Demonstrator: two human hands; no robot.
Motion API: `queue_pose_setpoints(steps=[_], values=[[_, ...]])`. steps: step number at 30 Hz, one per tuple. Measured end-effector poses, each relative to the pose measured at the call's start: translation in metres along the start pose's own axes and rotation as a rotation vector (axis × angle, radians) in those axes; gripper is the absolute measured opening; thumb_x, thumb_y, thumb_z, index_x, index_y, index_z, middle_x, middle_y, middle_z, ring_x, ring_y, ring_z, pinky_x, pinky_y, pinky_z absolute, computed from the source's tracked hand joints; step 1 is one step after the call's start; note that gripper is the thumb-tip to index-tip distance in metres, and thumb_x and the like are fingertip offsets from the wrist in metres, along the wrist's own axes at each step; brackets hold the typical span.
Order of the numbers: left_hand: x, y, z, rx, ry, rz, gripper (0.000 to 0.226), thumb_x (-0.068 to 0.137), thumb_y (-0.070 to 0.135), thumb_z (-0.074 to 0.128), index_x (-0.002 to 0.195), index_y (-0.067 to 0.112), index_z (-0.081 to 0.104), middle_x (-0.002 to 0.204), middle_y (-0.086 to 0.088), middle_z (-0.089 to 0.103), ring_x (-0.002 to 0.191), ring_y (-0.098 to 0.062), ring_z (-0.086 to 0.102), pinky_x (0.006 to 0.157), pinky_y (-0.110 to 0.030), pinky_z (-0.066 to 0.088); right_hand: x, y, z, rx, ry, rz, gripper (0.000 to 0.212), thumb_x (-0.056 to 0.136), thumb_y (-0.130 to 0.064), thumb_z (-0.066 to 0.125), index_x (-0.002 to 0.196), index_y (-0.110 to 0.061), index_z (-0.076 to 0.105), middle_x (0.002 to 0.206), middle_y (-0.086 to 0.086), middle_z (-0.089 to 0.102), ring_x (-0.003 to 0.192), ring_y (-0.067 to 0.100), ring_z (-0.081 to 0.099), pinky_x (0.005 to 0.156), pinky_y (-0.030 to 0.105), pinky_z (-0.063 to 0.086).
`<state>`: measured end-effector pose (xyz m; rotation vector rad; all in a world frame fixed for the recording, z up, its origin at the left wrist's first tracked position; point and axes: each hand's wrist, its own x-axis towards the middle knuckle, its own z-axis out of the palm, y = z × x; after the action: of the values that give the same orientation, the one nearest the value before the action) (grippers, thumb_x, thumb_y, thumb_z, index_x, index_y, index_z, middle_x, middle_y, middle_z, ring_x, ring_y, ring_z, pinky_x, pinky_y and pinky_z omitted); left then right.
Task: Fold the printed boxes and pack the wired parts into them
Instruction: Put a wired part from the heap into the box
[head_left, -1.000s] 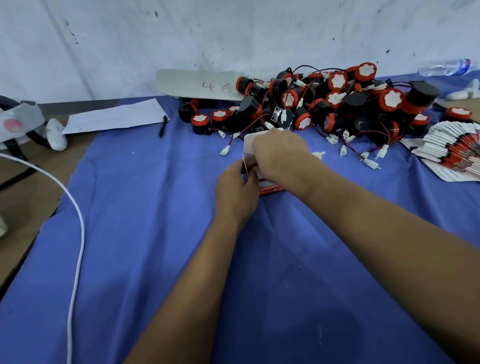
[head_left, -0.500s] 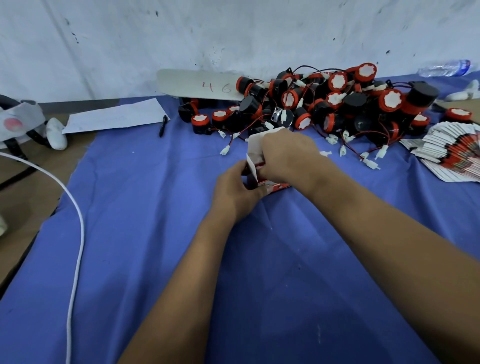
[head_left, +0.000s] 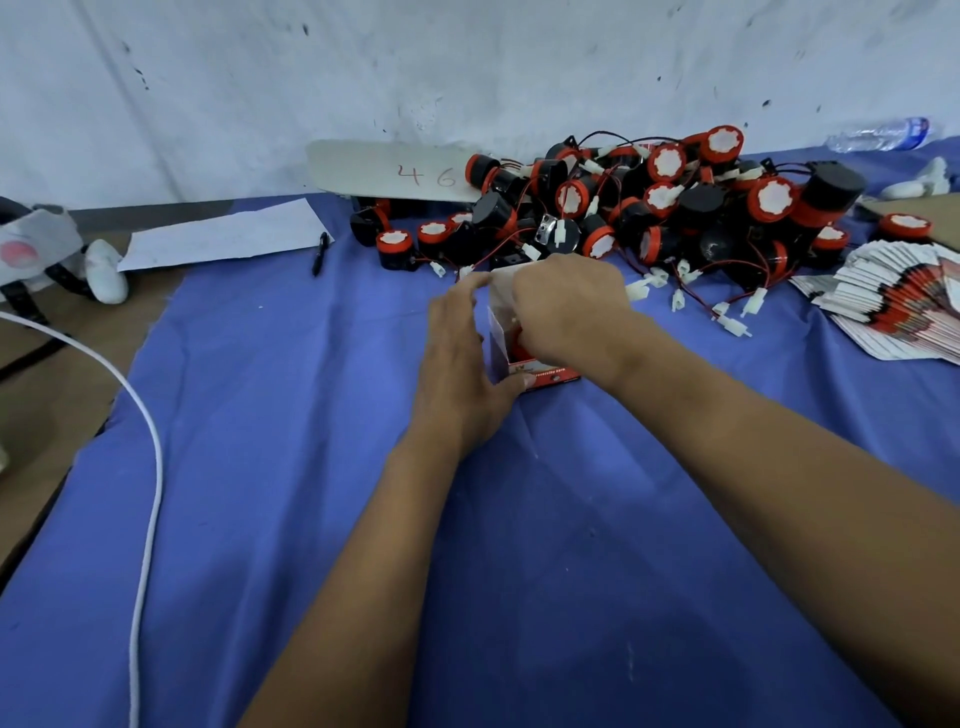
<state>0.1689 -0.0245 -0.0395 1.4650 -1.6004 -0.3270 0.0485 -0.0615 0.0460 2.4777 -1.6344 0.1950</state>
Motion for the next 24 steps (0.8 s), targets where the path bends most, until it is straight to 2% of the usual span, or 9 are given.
queue_pose_setpoints(steps=[3,5,6,10,13,16,19,22,24], values=[[-0.005,0.01,0.001,0.235,0.034,0.201,0.067,0.072,0.004,0.078,0.133,0.014,0.053,0.15,-0.013,0.033,0.125,-0.029,0.045,0.082,-0.041,0.054,0.005,0.003,-0.005,-0.005,-0.103,-0.001,0.03,0.088,-0.013,0.059,0.066,-0.02,0.04,0.068,-0.002,0.042,0.057,0.015,0.037,0.054,0.032,0.032],[-0.01,0.021,0.005,0.41,0.003,0.137,0.051,0.076,0.006,0.07,0.125,0.017,0.06,0.159,-0.014,0.027,0.138,-0.034,0.035,0.075,-0.039,0.051,0.007,0.004,-0.008,-0.018,-0.174,0.002,0.027,0.088,-0.012,0.058,0.067,-0.018,0.043,0.068,0.0,0.045,0.057,0.016,0.04,0.049,0.029,0.029],[-0.012,0.027,0.008,0.477,0.007,0.087,0.046,0.078,0.009,0.066,0.123,0.018,0.062,0.161,-0.015,0.024,0.142,-0.035,0.03,0.079,-0.038,0.05,0.008,0.005,-0.009,-0.014,-0.207,-0.003,0.026,0.089,-0.012,0.057,0.067,-0.017,0.044,0.068,0.0,0.045,0.057,0.016,0.04,0.048,0.029,0.028],[-0.019,0.042,0.018,0.615,0.056,-0.002,0.044,0.088,0.02,0.061,0.131,0.021,0.058,0.163,-0.017,0.022,0.139,-0.034,0.032,0.101,-0.034,0.04,0.007,0.006,-0.012,-0.01,-0.304,-0.058,0.028,0.091,-0.005,0.052,0.065,-0.013,0.043,0.066,0.002,0.044,0.056,0.017,0.039,0.048,0.029,0.03],[-0.02,0.041,0.021,0.604,0.047,-0.023,0.045,0.094,0.028,0.066,0.136,0.022,0.051,0.162,-0.016,0.021,0.131,-0.032,0.038,0.095,-0.034,0.045,0.006,0.008,-0.019,-0.018,-0.361,-0.077,0.032,0.094,-0.004,0.05,0.064,-0.012,0.043,0.063,0.003,0.042,0.053,0.016,0.037,0.045,0.025,0.029],[-0.018,0.038,0.02,0.544,0.026,-0.033,0.04,0.096,0.027,0.068,0.134,0.027,0.057,0.16,-0.013,0.023,0.13,-0.031,0.039,0.079,-0.032,0.045,0.004,0.014,-0.024,0.038,-0.408,-0.093,0.026,0.094,-0.006,0.051,0.068,-0.009,0.051,0.066,0.005,0.05,0.056,0.018,0.044,0.048,0.025,0.034],[-0.014,0.036,0.02,0.511,0.021,-0.046,0.035,0.095,0.025,0.069,0.129,0.024,0.063,0.159,-0.01,0.026,0.135,-0.03,0.035,0.077,-0.035,0.049,-0.002,0.024,-0.029,0.004,-0.324,-0.119,0.011,0.089,-0.004,0.057,0.081,-0.01,0.061,0.081,0.006,0.06,0.072,0.025,0.057,0.058,0.03,0.047],[-0.013,0.033,0.02,0.526,0.018,-0.047,0.029,0.092,0.027,0.072,0.12,0.018,0.067,0.158,-0.009,0.031,0.136,-0.029,0.035,0.083,-0.042,0.056,-0.009,0.038,-0.044,-0.021,-0.13,-0.081,0.032,0.076,0.009,0.056,0.058,-0.013,0.041,0.062,0.008,0.044,0.056,0.024,0.043,0.051,0.029,0.037],[-0.013,0.031,0.021,0.503,0.025,-0.048,0.03,0.091,0.028,0.074,0.119,0.017,0.067,0.157,-0.009,0.034,0.134,-0.03,0.038,0.087,-0.042,0.055,-0.012,0.045,-0.056,0.019,-0.121,-0.059,0.03,0.066,0.013,0.051,0.054,-0.012,0.038,0.053,0.009,0.041,0.049,0.026,0.041,0.053,0.029,0.041]])
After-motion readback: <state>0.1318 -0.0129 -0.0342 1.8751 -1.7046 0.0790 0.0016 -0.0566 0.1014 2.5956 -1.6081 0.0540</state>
